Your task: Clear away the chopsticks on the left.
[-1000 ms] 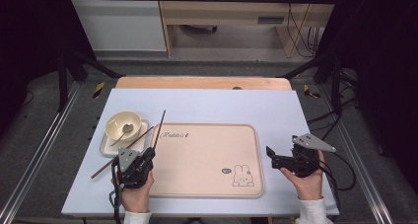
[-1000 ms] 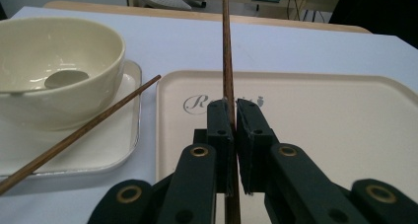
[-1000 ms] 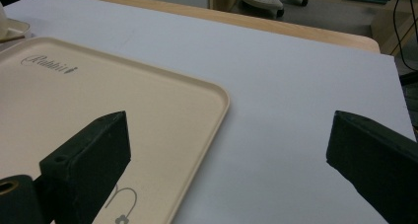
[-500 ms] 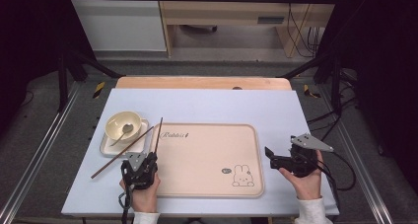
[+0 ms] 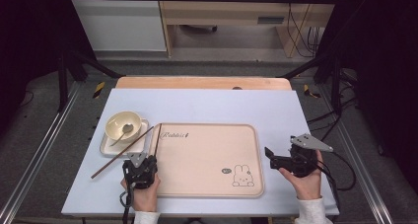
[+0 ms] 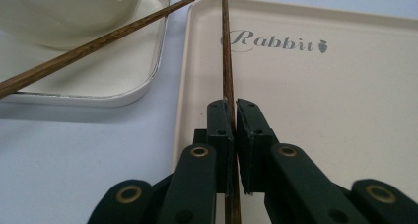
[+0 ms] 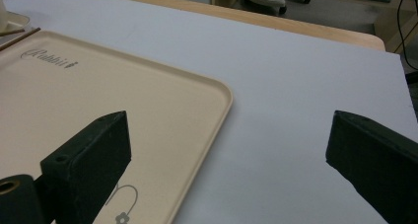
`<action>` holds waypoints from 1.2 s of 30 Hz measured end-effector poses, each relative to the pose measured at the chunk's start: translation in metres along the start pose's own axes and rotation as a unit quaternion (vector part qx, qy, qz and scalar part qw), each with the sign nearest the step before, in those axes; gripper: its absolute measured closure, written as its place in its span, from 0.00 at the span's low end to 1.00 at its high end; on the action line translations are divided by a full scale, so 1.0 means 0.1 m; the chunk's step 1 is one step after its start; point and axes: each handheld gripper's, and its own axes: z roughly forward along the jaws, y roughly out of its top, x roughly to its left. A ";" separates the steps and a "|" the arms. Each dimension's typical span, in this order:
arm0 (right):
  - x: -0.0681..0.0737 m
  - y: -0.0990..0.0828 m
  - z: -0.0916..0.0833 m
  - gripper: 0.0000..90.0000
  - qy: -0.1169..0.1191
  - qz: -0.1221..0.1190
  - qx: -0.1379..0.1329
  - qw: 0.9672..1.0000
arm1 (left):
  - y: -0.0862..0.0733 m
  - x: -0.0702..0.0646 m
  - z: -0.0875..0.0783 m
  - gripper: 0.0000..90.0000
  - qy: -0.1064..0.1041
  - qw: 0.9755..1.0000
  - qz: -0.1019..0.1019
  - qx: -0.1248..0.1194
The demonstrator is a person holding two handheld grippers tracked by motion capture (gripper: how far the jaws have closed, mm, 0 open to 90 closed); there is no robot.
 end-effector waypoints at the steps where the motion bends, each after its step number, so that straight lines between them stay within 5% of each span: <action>1: 0.00 0.00 0.00 0.04 0.000 -0.001 0.000 1.000 | 0.00 0.00 0.01 0.95 0.000 1.000 0.000 0.000; 9: -0.01 0.00 -0.01 0.04 0.000 0.000 0.000 1.000 | 0.03 0.03 0.09 0.95 0.008 1.000 -0.011 0.017; 22: -0.01 0.00 -0.02 0.04 0.001 0.002 -0.003 1.000 | 0.01 0.00 0.13 0.93 0.012 0.999 0.006 0.031; 36: -0.02 0.01 -0.04 0.04 -0.001 0.003 -0.005 1.000 | 0.07 0.01 0.00 0.76 -0.028 0.999 0.028 0.003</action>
